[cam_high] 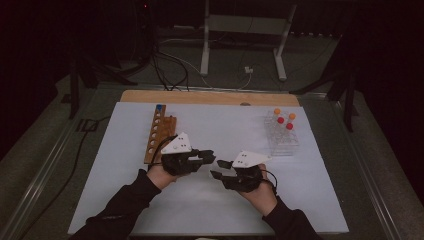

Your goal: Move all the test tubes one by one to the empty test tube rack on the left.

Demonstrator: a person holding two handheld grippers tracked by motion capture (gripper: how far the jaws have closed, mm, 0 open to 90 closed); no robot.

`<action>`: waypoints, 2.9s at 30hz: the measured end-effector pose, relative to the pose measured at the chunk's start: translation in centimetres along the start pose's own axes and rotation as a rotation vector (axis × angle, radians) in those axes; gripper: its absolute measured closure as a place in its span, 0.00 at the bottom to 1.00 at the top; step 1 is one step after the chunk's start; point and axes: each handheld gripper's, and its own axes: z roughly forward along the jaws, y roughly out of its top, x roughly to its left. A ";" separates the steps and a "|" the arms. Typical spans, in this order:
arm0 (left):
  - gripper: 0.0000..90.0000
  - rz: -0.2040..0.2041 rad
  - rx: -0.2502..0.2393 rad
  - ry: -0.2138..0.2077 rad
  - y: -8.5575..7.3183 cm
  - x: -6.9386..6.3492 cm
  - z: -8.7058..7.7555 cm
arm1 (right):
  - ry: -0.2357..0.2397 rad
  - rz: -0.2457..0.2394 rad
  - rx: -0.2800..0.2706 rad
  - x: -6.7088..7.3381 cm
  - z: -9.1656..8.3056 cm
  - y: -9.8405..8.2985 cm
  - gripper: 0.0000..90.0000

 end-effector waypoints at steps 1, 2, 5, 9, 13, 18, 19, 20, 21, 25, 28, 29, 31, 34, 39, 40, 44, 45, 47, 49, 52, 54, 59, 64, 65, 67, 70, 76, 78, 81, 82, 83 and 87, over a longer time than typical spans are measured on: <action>0.86 0.001 -0.001 0.011 0.2 0.3 -0.3 | -0.007 0.006 -0.007 -0.1 -0.1 0.0 0.53; 0.86 0.000 -0.004 0.024 0.4 0.6 -0.5 | -0.016 0.017 -0.015 -0.3 -0.2 0.0 0.49; 0.86 0.001 -0.005 0.061 1.0 1.6 -1.4 | -0.044 0.035 -0.035 -0.6 -0.5 0.0 0.37; 0.86 -0.001 -0.010 0.119 1.8 3.2 -2.5 | -0.076 0.064 -0.057 -0.9 -0.7 0.1 0.21; 0.86 -0.010 -0.004 0.182 2.2 4.9 -3.6 | -0.098 0.075 -0.078 -0.9 -0.9 0.1 0.12; 0.86 -0.040 -0.010 0.250 2.5 6.8 -4.9 | -0.096 0.080 -0.081 -1.1 -1.0 0.0 0.02; 0.86 -0.038 -0.006 0.267 2.6 7.1 -5.2 | -0.082 0.079 -0.083 -1.1 -1.0 -0.1 0.01; 0.86 -0.045 -0.010 0.277 2.6 7.4 -5.5 | -0.086 0.082 -0.086 -1.1 -1.0 -0.1 0.01; 0.86 -0.049 -0.014 0.286 2.6 7.7 -5.7 | -0.087 0.080 -0.085 -1.1 -1.0 -0.1 0.01; 0.86 -0.061 -0.023 0.337 2.8 9.1 -6.8 | -0.085 0.089 -0.094 -1.2 -1.2 -0.1 0.01; 0.86 -0.077 -0.031 0.370 2.8 10.1 -7.5 | -0.083 0.092 -0.097 -1.3 -1.2 -0.1 0.00; 0.86 -0.080 -0.030 0.379 2.8 10.4 -7.7 | -0.083 0.092 -0.100 -1.3 -1.2 -0.2 0.00; 0.86 -0.084 -0.029 0.407 2.7 11.0 -8.0 | -0.085 0.091 -0.100 -1.3 -1.2 -0.2 0.00; 0.86 -0.093 -0.025 0.434 2.6 11.8 -8.4 | -0.085 0.091 -0.100 -1.4 -1.3 -0.2 0.00; 0.86 -0.121 -0.041 0.480 2.2 13.2 -9.0 | -0.082 0.089 -0.103 -1.4 -1.3 -0.3 0.00; 0.86 -0.124 -0.042 0.495 2.1 13.5 -9.1 | -0.081 0.088 -0.101 -1.4 -1.3 -0.3 0.00; 0.86 -0.139 -0.040 0.531 1.5 14.5 -9.0 | -0.080 0.087 -0.100 -1.4 -1.3 -0.3 0.00; 0.86 -0.149 -0.037 0.529 1.3 14.7 -8.9 | -0.080 0.087 -0.100 -1.4 -1.4 -0.3 0.00; 0.86 -0.144 -0.025 0.548 0.9 14.9 -8.8 | -0.079 0.090 -0.100 -1.5 -1.4 -0.3 0.00; 0.86 -0.158 -0.026 0.549 0.4 15.1 -8.6 | -0.079 0.089 -0.102 -1.5 -1.4 -0.4 0.00; 0.86 -0.181 -0.022 0.549 -0.4 15.4 -8.4 | -0.076 0.090 -0.100 -1.5 -1.5 -0.4 0.00; 0.86 -0.186 -0.007 0.551 -0.9 15.5 -8.1 | -0.074 0.089 -0.098 -1.5 -1.4 -0.4 0.00; 0.86 -0.194 0.025 0.542 -2.2 15.5 -7.3 | -0.069 0.084 -0.096 -1.4 -1.4 -0.4 0.00; 0.86 -0.198 0.053 0.539 -3.3 15.4 -6.5 | -0.062 0.094 -0.093 -1.5 -1.4 -0.5 0.00; 0.86 -0.201 0.054 0.539 -3.5 15.4 -6.4 | -0.061 0.095 -0.094 -1.4 -1.4 -0.5 0.00; 0.86 -0.208 0.056 0.539 -3.8 15.4 -6.3 | -0.061 0.091 -0.095 -1.4 -1.4 -0.5 0.00; 0.86 -0.210 0.065 0.540 -4.2 15.5 -6.1 | -0.059 0.093 -0.097 -1.5 -1.4 -0.5 0.00; 0.86 -0.210 0.074 0.544 -4.6 15.5 -5.9 | -0.056 0.092 -0.092 -1.5 -1.4 -0.5 0.00; 0.86 -0.209 0.076 0.541 -4.7 15.5 -5.8 | -0.055 0.093 -0.092 -1.5 -1.4 -0.5 0.00; 0.86 -0.210 0.076 0.542 -4.7 15.5 -5.8 | -0.052 0.092 -0.090 -1.4 -1.4 -0.5 0.00; 0.86 -0.209 0.076 0.541 -4.7 15.5 -5.8 | -0.051 0.091 -0.089 -1.5 -1.4 -0.5 0.00; 0.85 -0.204 0.075 0.538 -4.8 15.4 -5.8 | -0.051 0.092 -0.089 -1.5 -1.4 -0.5 0.00; 0.77 -0.206 0.079 0.529 -4.6 15.2 -5.9 | -0.052 0.093 -0.092 -1.5 -1.5 -0.5 0.00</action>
